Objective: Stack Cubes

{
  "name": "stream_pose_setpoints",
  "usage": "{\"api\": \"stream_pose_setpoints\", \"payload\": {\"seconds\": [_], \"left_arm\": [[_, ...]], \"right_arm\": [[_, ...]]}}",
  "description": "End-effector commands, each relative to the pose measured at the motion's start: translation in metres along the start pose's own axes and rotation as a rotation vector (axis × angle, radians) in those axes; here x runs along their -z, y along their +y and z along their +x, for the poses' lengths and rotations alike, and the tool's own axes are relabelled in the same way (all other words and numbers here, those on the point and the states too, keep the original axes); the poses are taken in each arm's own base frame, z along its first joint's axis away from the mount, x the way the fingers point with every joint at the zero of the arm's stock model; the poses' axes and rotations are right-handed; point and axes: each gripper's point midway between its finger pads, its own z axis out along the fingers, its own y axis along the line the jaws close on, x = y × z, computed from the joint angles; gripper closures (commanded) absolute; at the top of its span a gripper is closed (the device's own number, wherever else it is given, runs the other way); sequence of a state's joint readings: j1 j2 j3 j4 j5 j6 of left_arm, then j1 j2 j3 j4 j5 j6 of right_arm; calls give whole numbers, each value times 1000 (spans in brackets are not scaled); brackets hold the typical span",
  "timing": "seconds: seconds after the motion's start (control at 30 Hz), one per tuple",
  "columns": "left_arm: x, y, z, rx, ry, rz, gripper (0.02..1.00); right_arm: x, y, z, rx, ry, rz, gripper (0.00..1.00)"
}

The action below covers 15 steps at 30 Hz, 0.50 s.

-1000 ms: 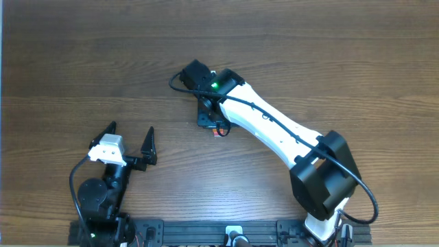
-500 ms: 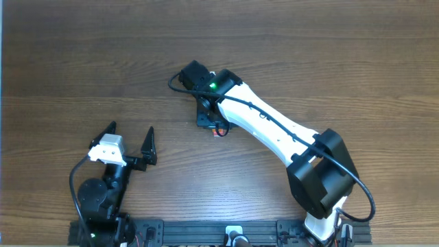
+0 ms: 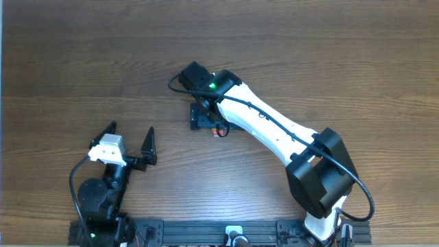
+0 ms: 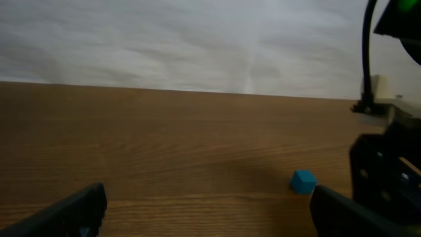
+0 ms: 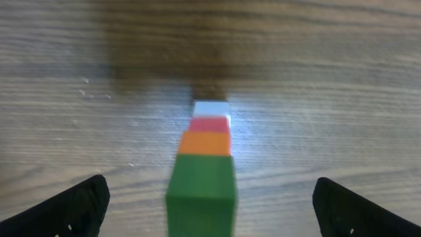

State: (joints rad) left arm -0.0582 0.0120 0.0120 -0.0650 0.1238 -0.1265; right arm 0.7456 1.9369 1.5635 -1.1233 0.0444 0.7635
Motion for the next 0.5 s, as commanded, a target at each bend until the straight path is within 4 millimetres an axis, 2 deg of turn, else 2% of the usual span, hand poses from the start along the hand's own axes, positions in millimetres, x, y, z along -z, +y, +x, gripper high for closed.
{"api": "stream_pose_setpoints", "payload": {"seconds": [0.03, 0.27, 0.37, 0.5], "left_arm": [[0, -1, 2, -15, 2, 3, 18], [0, -1, 2, -15, 2, 3, 18], [0, -1, 2, -15, 2, 3, 18], [0, -1, 2, -15, 2, 3, 18]], "right_arm": [[16, 1, -7, 37, -10, 11, 7], [70, 0, -44, 72, -116, -15, 9], [74, -9, -57, 47, -132, -21, 7], [57, -17, -70, 65, -109, -16, 7]]}}
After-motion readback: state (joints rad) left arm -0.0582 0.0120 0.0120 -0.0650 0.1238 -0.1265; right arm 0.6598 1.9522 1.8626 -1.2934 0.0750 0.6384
